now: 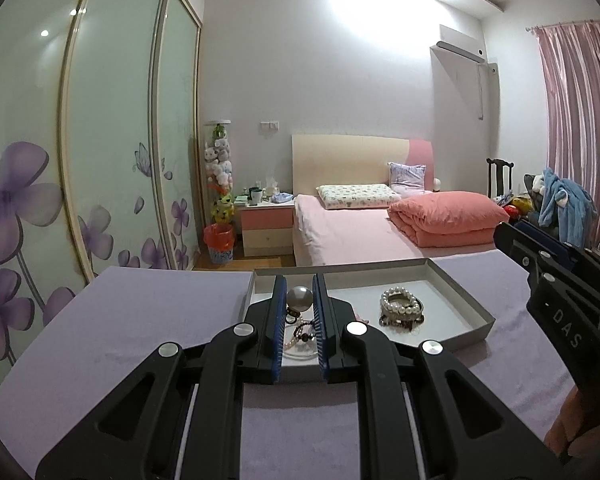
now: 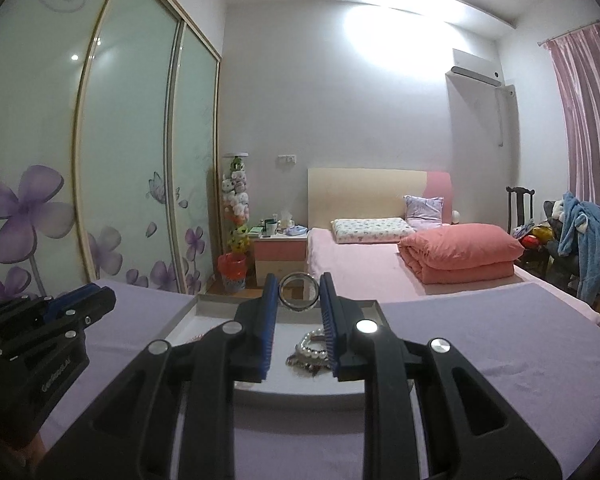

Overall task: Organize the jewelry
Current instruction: 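Carry the pearl stud and silver ring into the tray, opening both tools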

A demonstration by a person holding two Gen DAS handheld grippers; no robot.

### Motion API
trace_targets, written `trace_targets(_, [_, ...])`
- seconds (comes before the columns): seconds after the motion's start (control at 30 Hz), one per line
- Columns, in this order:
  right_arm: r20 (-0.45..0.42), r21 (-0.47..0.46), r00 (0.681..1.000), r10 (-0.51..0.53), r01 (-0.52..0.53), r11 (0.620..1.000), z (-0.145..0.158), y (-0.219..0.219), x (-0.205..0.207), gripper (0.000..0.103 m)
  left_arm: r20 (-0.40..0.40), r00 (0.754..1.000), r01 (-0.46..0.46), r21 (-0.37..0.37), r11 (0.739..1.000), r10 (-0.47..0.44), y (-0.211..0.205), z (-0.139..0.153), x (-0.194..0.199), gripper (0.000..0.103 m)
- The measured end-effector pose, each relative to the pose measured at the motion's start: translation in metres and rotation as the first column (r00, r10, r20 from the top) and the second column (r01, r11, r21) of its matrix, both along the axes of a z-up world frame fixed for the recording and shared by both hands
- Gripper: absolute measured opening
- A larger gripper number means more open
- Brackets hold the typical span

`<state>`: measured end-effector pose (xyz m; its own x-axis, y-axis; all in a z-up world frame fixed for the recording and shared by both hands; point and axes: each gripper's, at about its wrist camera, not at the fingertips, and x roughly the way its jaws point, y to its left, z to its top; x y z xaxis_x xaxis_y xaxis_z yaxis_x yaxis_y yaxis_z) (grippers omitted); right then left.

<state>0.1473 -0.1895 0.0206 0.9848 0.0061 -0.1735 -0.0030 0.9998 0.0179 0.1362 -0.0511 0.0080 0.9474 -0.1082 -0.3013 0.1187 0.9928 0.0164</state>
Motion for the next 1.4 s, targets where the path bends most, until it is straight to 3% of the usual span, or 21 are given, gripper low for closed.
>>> trace_targets(0.57, [-0.054, 0.022, 0.998, -0.016, 0.018, 1.0, -0.011, -0.012, 0.051, 0.022, -0.075, 0.996, 0.049, -0.044, 0.998, -0.053, -0.009, -0.01, 0.04, 0.014])
trace_targets(0.8, [-0.184, 0.085, 0.983, 0.013, 0.003, 0.996, -0.03, -0.023, 0.106, 0.022, -0.162, 0.982, 0.086, -0.061, 0.994, -0.095, -0.018, -0.026, 0.084, 0.014])
trace_targets(1.03, [-0.347, 0.197, 0.932, 0.103, -0.035, 0.98, -0.057, -0.023, 0.154, 0.025, -0.26, 0.96, 0.087, -0.09, 0.992, -0.108, -0.025, -0.047, 0.116, 0.014])
trace_targets(1.07, [-0.362, 0.217, 0.925, 0.114, -0.035, 0.976, -0.059, -0.025, 0.155, 0.03, -0.267, 0.957, 0.085, -0.103, 0.991, -0.11, -0.023, -0.048, 0.115, 0.015])
trace_targets(1.1, [-0.359, 0.231, 0.926, 0.117, -0.034, 0.972, -0.06, -0.028, 0.153, 0.047, -0.273, 0.955, 0.085, -0.115, 0.99, -0.113, -0.02, -0.047, 0.115, 0.021])
trace_targets(1.13, [-0.344, 0.24, 0.932, 0.11, -0.026, 0.97, -0.059, -0.031, 0.15, 0.054, -0.277, 0.954, 0.081, -0.128, 0.988, -0.114, -0.015, -0.046, 0.114, 0.027])
trace_targets(1.17, [-0.33, 0.239, 0.939, 0.095, -0.015, 0.971, -0.057, -0.035, 0.144, 0.054, -0.273, 0.956, 0.071, -0.138, 0.988, -0.107, -0.01, -0.044, 0.112, 0.041])
trace_targets(1.2, [-0.325, 0.244, 0.941, 0.093, -0.012, 0.97, -0.055, -0.038, 0.14, 0.054, -0.261, 0.96, 0.058, -0.156, 0.986, -0.098, -0.003, -0.04, 0.109, 0.048])
trace_targets(1.4, [-0.306, 0.276, 0.949, 0.081, 0.007, 0.961, -0.043, -0.055, 0.104, 0.056, -0.262, 0.96, 0.027, -0.247, 0.969, -0.094, 0.031, -0.025, 0.089, 0.053])
